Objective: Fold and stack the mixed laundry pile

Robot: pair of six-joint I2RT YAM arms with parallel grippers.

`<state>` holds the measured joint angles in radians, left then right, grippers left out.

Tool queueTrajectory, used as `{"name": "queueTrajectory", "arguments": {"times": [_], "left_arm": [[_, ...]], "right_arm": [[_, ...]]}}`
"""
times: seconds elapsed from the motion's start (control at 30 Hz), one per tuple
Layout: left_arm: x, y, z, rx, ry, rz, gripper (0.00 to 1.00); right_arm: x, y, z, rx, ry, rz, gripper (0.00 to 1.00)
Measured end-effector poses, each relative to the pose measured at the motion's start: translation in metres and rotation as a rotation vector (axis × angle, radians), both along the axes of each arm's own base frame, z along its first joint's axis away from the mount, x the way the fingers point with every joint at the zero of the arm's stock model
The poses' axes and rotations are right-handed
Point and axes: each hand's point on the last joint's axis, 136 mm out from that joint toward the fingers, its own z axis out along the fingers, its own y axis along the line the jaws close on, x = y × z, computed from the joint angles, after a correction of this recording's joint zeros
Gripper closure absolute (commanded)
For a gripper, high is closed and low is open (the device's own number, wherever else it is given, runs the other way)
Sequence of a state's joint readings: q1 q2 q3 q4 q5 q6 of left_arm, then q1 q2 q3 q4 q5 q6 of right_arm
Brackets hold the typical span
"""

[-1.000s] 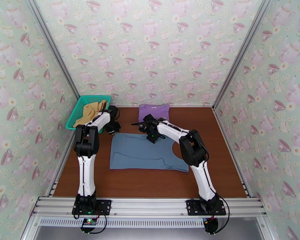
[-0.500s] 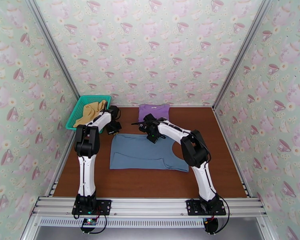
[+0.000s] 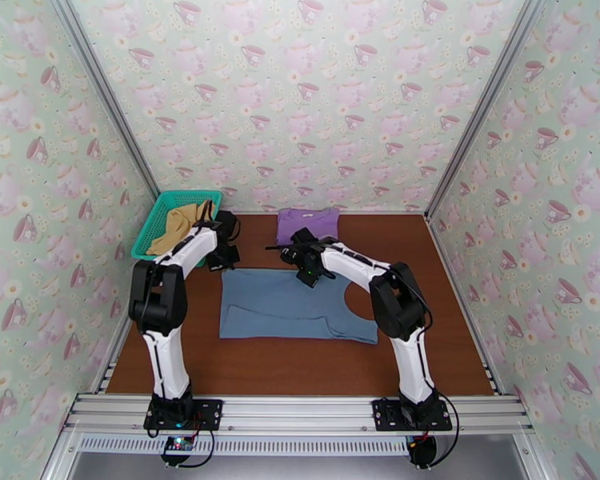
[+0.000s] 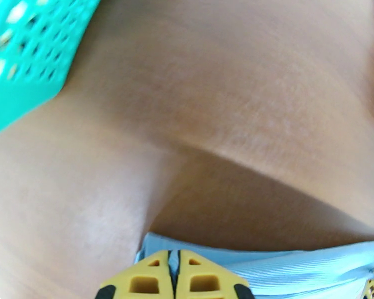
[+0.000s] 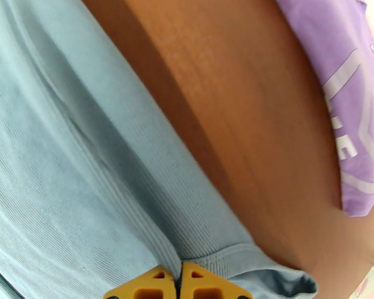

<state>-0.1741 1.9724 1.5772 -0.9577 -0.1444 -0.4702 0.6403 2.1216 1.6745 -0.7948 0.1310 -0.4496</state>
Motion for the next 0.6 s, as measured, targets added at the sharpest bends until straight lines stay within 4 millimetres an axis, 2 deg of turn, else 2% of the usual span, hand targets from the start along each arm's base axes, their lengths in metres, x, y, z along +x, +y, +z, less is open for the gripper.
{"name": "queueTrajectory", "arguments": {"times": [0.2,0.27,0.47,0.53,0.6], "left_arm": [[-0.023,-0.001,-0.001,0.012,-0.005,-0.014,0.98],[-0.030,-0.004,-0.004,0.014,-0.006,-0.020,0.90],[-0.060,-0.012,-0.008,0.024,-0.008,-0.023,0.57],[-0.069,-0.013,-0.006,0.027,-0.014,-0.023,0.54],[-0.076,-0.011,-0.002,0.033,-0.027,-0.018,0.54]], "right_arm": [[-0.004,-0.001,0.002,0.015,-0.012,-0.009,1.00],[-0.005,-0.003,0.003,0.019,-0.014,-0.014,1.00],[-0.014,-0.007,-0.002,0.032,-0.006,-0.027,1.00],[-0.018,-0.009,-0.005,0.035,0.002,-0.035,1.00],[-0.023,-0.011,-0.009,0.043,0.013,-0.043,0.93]]}}
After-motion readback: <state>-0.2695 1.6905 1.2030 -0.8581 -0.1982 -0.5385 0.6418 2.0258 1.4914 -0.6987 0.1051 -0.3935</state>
